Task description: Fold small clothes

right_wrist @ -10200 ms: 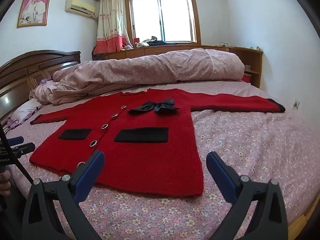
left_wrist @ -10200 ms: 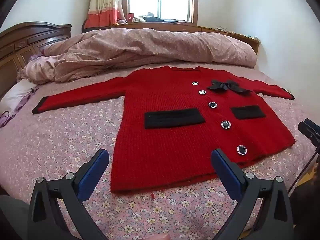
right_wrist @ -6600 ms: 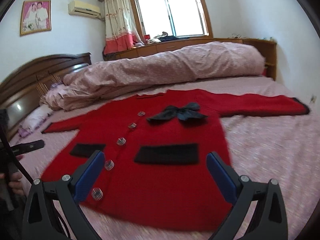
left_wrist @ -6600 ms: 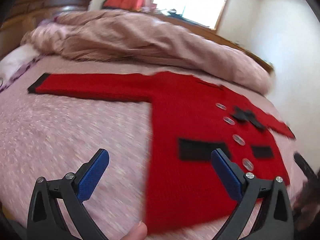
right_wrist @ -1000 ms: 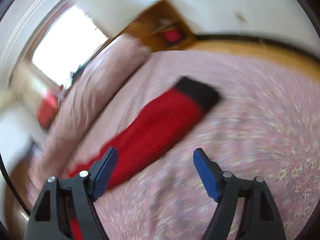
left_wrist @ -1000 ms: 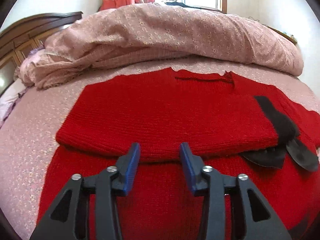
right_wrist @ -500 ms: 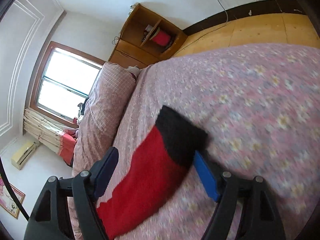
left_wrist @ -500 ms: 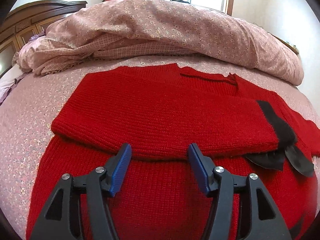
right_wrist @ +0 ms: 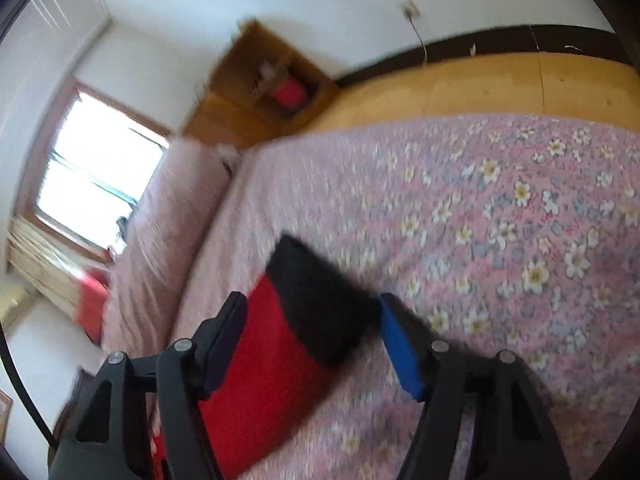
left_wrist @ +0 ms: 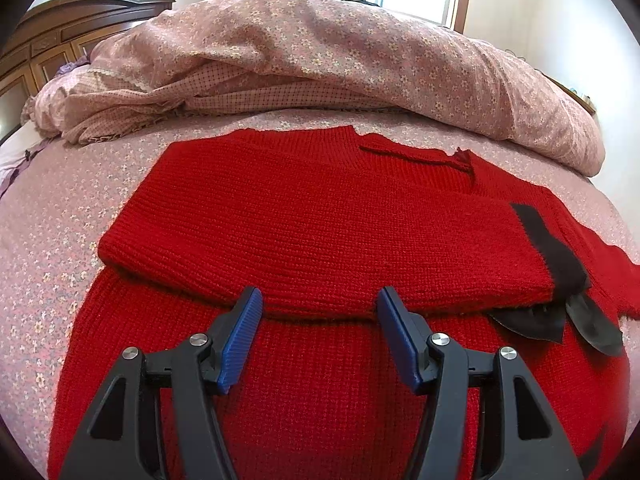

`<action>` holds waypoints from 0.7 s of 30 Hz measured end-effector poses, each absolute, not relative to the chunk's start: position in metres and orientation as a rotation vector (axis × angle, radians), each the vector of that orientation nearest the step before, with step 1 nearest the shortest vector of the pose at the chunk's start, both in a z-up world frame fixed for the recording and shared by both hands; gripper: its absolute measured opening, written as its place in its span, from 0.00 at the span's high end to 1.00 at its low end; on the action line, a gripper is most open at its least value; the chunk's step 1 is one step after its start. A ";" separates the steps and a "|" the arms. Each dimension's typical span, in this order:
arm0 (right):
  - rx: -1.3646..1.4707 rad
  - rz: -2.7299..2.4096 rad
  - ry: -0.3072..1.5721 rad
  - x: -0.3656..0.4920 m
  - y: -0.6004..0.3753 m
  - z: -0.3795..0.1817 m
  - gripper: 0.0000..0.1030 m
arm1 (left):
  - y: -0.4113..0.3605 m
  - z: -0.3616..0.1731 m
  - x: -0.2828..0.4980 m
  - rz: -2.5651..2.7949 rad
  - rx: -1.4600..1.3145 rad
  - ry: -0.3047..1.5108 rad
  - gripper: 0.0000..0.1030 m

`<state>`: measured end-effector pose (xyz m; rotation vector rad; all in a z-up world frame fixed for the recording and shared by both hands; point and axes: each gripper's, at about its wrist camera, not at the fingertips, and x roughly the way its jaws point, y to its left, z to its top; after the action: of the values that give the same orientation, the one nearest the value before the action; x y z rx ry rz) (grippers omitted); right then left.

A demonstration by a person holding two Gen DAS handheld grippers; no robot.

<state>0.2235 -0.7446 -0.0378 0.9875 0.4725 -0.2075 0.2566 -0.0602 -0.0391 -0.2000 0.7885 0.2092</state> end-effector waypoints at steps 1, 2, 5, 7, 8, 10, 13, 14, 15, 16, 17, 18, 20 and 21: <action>0.981 -0.208 0.474 0.225 -0.745 -0.037 0.30 | -0.060 -0.039 0.257 0.209 -0.200 0.788 0.47; 0.969 -0.201 0.491 0.229 -0.742 -0.035 0.25 | -0.061 -0.039 0.257 0.209 -0.201 0.789 0.46; 0.982 -0.065 0.522 0.241 -0.729 -0.030 0.22 | -0.060 -0.039 0.256 0.207 -0.204 0.788 0.46; 0.998 0.012 0.528 0.244 -0.720 -0.028 0.22 | -0.060 -0.039 0.256 0.206 -0.207 0.787 0.46; 0.983 0.025 0.532 0.247 -0.715 -0.027 0.22 | -0.060 -0.039 0.256 0.206 -0.208 0.787 0.46; 0.975 0.016 0.520 0.248 -0.713 -0.026 0.23 | -0.060 -0.039 0.256 0.205 -0.209 0.788 0.46; 1.030 0.011 0.439 0.237 -0.719 -0.033 0.28 | -0.060 -0.040 0.256 0.205 -0.210 0.788 0.45; 1.060 0.012 0.408 0.232 -0.725 -0.037 0.34 | -0.061 -0.040 0.256 0.205 -0.211 0.789 0.45; 1.099 0.010 0.383 0.229 -0.730 -0.042 0.45 | -0.061 -0.040 0.256 0.206 -0.211 0.790 0.45; 1.124 0.001 0.377 0.227 -0.733 -0.046 0.51 | -0.061 -0.040 0.257 0.207 -0.211 0.792 0.45; 1.153 -0.006 0.372 0.226 -0.737 -0.050 0.63 | -0.061 -0.039 0.256 0.205 -0.213 0.792 0.45; 1.172 -0.017 0.381 0.226 -0.740 -0.054 0.75 | -0.060 -0.037 0.256 0.197 -0.221 0.800 0.45; 1.179 -0.056 0.410 0.227 -0.741 -0.058 0.89 | -0.055 -0.027 0.247 0.129 -0.243 0.836 0.45; 1.181 -0.085 0.420 0.228 -0.739 -0.057 0.89 | -0.050 -0.020 0.237 0.083 -0.260 0.835 0.45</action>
<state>0.2280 -0.7391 -0.0575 1.1807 0.4197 -0.0849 0.2372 -0.0505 -0.0196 -0.2600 0.8347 0.0826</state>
